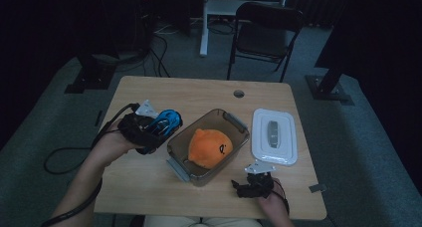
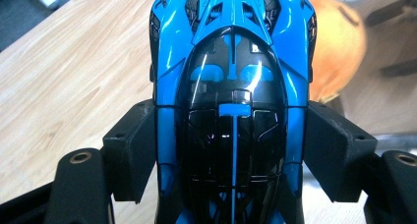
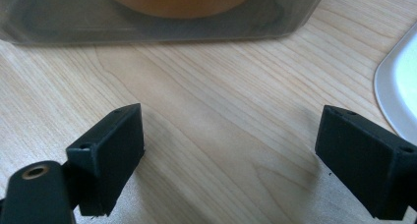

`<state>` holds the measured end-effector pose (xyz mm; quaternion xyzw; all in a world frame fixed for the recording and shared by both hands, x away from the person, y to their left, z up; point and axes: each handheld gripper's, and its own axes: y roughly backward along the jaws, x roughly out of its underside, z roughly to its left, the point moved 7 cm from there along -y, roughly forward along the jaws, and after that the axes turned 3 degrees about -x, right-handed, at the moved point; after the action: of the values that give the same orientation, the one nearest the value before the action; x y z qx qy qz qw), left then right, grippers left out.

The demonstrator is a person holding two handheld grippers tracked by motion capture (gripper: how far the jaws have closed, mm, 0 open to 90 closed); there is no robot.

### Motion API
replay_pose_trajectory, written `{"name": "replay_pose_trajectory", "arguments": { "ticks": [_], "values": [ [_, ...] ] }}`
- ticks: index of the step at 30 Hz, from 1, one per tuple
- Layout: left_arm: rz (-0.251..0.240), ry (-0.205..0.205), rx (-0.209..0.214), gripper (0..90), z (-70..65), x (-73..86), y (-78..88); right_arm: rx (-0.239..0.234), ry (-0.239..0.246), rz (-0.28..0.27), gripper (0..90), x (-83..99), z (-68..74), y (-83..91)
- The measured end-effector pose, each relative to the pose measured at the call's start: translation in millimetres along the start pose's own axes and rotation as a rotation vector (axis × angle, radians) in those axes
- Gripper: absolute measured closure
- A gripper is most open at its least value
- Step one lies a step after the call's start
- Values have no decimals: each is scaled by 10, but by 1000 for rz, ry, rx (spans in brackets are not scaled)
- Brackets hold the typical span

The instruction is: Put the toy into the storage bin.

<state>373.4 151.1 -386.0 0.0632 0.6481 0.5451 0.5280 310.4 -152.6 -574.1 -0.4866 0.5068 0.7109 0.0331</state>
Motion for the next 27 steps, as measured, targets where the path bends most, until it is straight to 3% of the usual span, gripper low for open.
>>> {"name": "replay_pose_trajectory", "arguments": {
  "ticks": [4, 14, 27],
  "values": [
    [-12, -17, 50, 285, -63, -155, -73, -5, -3, 0, 108, 3, 1, -3],
    [2, -75, 82, 285, -264, -450, -283, -12, -4, 2, 108, 8, 8, -7],
    [64, -92, 119, 285, -401, -505, -679, -21, -4, -2, 108, 8, 5, -3]
  ]
}}
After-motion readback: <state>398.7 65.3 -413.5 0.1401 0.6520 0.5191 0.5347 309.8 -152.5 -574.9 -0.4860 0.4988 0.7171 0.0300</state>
